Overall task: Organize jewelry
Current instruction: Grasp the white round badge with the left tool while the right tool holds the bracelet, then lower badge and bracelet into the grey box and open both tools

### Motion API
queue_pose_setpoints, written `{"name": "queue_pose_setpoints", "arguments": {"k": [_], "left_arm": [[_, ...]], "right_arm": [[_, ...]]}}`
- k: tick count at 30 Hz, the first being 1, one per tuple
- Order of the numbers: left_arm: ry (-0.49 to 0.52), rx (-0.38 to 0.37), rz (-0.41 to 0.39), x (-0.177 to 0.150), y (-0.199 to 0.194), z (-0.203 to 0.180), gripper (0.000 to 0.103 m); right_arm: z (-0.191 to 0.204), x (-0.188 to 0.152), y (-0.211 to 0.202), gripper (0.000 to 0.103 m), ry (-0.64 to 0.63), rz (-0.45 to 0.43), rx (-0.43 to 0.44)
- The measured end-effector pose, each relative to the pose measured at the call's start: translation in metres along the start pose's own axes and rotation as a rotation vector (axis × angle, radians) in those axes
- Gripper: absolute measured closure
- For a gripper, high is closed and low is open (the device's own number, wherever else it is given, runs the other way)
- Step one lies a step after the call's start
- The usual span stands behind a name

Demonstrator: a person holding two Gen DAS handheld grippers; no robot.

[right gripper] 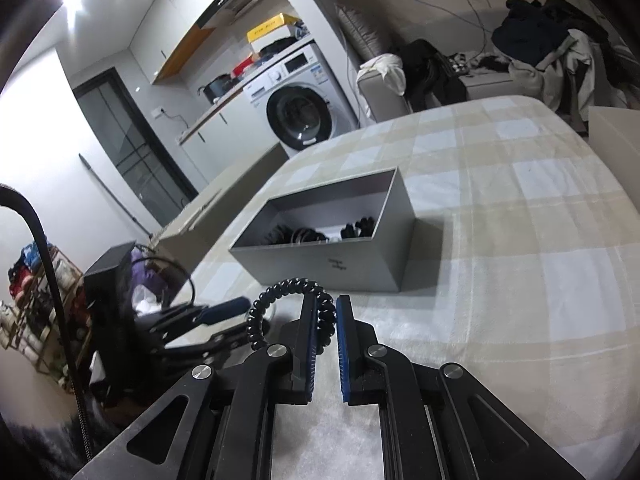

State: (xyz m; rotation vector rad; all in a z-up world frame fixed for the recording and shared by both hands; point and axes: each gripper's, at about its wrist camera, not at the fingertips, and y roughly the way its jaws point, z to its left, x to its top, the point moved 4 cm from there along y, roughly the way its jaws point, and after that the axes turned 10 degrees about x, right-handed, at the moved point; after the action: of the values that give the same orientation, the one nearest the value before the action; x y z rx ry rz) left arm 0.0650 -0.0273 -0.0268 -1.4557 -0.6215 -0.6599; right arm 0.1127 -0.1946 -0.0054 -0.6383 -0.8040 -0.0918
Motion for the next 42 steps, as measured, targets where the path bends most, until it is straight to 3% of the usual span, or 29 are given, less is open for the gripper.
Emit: {"name": "queue_pose_setpoints", "arguments": {"k": [13,25,28,35,42], "left_arm": [[-0.010,0.036,-0.173,0.039,-0.032,-0.004,0.067],[-0.036,0.055,-0.242,0.069,-0.031,0.007,0.067],[-0.048,0.064,-0.250,0.076,-0.028,0.012,0.067],[-0.046,0.080,-0.246,0.080,-0.017,0.017,0.067],[-0.076,0.085,-0.198,0.082,-0.001,0.024,0.067]], "right_arm": [[0.014,0.044,-0.017,0.094,-0.033,-0.109,-0.025],[0.033,0.092,-0.015,0.094,-0.037,-0.204,0.029],[0.033,0.103,-0.009,0.094,-0.070,-0.229,-0.035],[0.010,0.098,0.032,0.094,-0.104,-0.097,-0.066],[-0.012,0.090,0.050,0.094,-0.078,-0.054,-0.102]]}}
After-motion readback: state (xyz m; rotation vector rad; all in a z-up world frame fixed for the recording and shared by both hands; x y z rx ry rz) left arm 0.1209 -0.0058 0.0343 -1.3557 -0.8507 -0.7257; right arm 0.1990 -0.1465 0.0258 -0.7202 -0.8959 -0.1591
